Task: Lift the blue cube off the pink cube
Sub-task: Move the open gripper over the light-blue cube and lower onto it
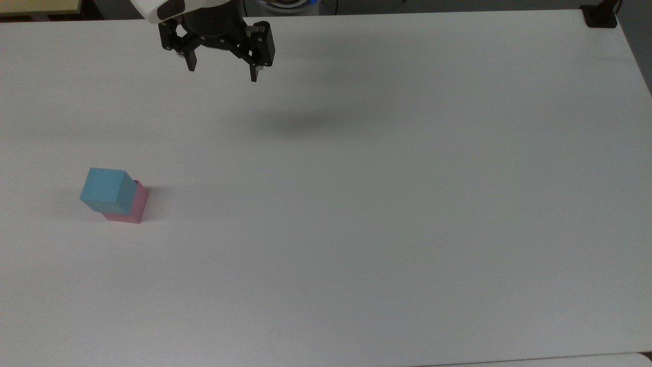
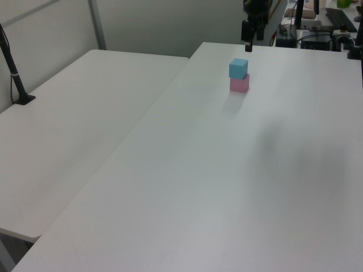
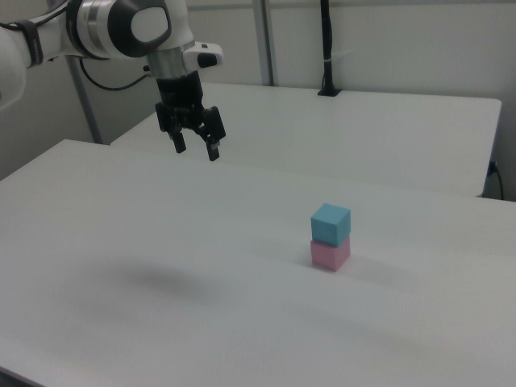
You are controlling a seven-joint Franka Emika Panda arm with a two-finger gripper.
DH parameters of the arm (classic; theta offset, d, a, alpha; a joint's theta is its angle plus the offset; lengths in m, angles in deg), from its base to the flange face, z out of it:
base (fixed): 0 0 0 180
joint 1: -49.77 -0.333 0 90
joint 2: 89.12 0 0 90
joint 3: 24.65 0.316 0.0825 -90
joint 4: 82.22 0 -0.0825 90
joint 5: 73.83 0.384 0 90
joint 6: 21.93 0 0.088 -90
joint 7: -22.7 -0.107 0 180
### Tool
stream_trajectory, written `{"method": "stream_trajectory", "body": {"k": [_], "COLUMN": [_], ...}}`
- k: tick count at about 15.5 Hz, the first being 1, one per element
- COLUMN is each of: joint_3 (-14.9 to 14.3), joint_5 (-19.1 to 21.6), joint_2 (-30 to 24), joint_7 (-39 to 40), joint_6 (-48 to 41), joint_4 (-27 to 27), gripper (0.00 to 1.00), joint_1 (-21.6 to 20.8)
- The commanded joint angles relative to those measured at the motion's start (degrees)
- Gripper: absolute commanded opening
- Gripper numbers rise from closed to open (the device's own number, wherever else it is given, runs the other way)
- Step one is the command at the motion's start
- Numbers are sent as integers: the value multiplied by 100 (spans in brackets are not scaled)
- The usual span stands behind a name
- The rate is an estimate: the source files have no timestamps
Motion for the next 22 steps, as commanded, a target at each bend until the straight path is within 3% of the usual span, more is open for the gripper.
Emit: {"method": "stream_trajectory", "body": {"k": [1, 13, 18, 22], "joint_3": [-62, -70, -88, -88], "joint_5": [-19, -19, 17, -18], "joint_2": [-619, -588, -44, 606], "joint_7": [20, 169, 1531, 1612], "joint_6": [21, 49, 751, 1470], "joint_4": [670, 605, 438, 271], "gripper": [100, 100, 100, 100], "joint_1": [-69, 19, 712, 1249]}}
